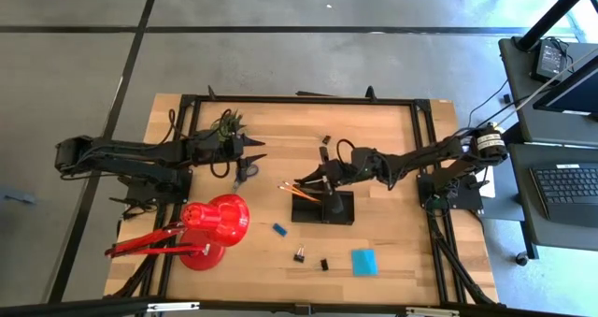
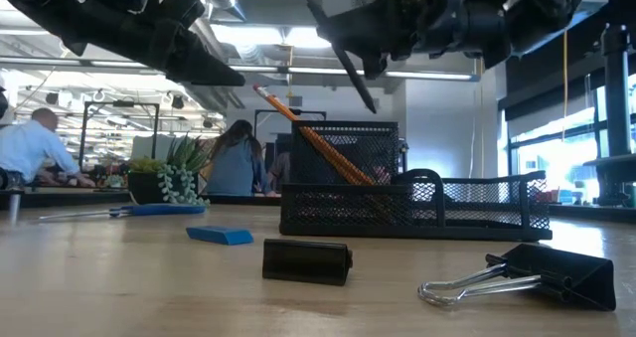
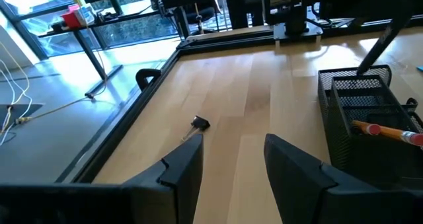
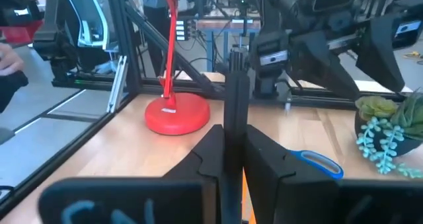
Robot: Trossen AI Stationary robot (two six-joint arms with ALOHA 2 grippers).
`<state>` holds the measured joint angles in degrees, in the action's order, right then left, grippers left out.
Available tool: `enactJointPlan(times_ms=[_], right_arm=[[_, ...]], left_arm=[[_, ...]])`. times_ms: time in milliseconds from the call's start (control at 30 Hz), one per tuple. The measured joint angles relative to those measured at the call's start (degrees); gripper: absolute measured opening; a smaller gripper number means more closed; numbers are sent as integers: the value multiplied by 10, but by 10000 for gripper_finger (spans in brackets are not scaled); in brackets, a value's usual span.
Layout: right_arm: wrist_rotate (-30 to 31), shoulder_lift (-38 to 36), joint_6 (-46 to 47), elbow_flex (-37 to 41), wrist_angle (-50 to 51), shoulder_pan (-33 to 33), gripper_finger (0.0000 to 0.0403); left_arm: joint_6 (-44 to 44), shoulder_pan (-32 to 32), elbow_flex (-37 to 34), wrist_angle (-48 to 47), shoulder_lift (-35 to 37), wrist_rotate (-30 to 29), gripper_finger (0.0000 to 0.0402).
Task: Pick and place office supplies into organizer
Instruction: Put the black pen into the black desk organizer
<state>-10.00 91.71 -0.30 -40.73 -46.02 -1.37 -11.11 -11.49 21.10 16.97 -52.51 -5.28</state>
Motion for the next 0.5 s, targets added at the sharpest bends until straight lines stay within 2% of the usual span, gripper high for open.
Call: enactJointPlan(times_ms=[233,500], right_arm=[[0,74,-3,-14,-33,0,45],[0,100,1,-19,-36,-3,45]], left_arm=[[0,0,0,0,0,0,155],[0,0,0,-1,0,0,155]])
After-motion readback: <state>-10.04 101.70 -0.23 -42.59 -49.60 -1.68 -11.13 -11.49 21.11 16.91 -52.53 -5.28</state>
